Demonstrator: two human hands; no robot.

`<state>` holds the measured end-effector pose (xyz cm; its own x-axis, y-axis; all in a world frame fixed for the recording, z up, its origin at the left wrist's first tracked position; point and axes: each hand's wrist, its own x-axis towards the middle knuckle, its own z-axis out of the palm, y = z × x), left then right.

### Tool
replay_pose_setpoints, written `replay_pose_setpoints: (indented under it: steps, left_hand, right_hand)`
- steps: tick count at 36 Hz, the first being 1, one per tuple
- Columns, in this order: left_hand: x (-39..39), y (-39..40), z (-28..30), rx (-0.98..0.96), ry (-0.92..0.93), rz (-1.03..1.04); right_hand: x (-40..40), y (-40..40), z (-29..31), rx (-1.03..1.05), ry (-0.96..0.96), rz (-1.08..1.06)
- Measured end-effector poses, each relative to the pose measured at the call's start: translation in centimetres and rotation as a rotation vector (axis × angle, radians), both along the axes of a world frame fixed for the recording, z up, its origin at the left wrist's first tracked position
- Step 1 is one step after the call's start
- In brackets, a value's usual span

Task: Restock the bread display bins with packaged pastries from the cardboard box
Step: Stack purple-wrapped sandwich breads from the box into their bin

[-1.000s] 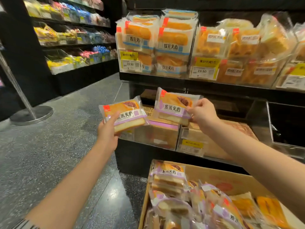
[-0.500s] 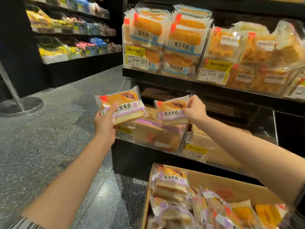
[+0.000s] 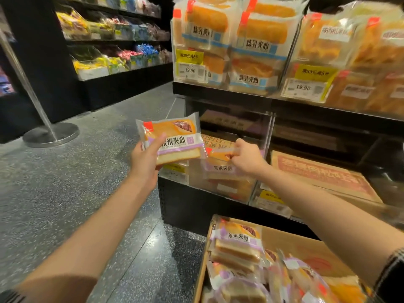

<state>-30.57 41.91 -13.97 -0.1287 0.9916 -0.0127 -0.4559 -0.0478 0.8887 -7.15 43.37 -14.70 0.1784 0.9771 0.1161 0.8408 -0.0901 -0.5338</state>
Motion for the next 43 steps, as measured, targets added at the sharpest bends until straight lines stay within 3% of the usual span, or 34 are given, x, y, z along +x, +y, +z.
replay_pose_setpoints:
  steps: [6, 9, 12, 15, 20, 25, 31, 34, 36, 37, 39, 41, 43]
  left_hand:
    - [0.9, 1.0, 0.7, 0.024, 0.048, -0.063]
    - [1.7, 2.2, 1.0, 0.03, 0.081, -0.072]
    - [3.0, 3.5, 1.2, 0.011, 0.1, -0.057]
    - [4.4, 4.7, 1.4, -0.004, 0.09, -0.016]
    - [5.3, 6.3, 0.4, -0.045, 0.103, 0.064]
    - [5.3, 7.1, 0.1, -0.021, 0.257, 0.081]
    - [4.4, 7.6, -0.8, -0.003, 0.363, 0.005]
    - [4.0, 7.9, -0.9, -0.018, 0.36, -0.054]
    - [3.8, 8.1, -0.7, -0.007, 0.378, -0.121]
    - [3.7, 8.1, -0.6, -0.001, 0.401, -0.154]
    - [3.6, 8.0, -0.2, 0.019, 0.433, -0.232]
    - [3.5, 8.0, 0.1, 0.034, 0.433, -0.296]
    - [3.2, 8.1, 0.5, 0.047, 0.431, -0.333]
  right_hand:
    - [-0.1, 0.0, 1.3, -0.173, -0.228, 0.062]
    - [0.3, -0.8, 2.1, -0.103, -0.281, 0.072]
    - [0.0, -1.8, 2.8, -0.016, -0.333, 0.263]
    - [-0.6, -1.7, 3.0, -0.142, -0.386, 0.401]
    - [0.5, -1.9, 2.2, -0.306, -0.439, 0.337]
    - [0.8, -0.8, 2.0, -0.417, -0.496, 0.318]
    - [0.5, 1.1, 1.5, -0.599, -0.35, 0.252]
    - [0.9, 1.3, 2.2, -0.274, -0.184, 0.214]
    - [1.5, 2.0, 2.8, 0.058, 0.107, 0.098]
    - [1.7, 2.4, 3.5, 0.116, 0.264, 0.065]
    - [1.8, 3.1, 4.7, -0.011, 0.496, 0.16]
    - [1.6, 3.5, 5.5, -0.181, 0.522, 0.325]
    - [1.2, 3.5, 5.8, -0.21, 0.492, 0.432]
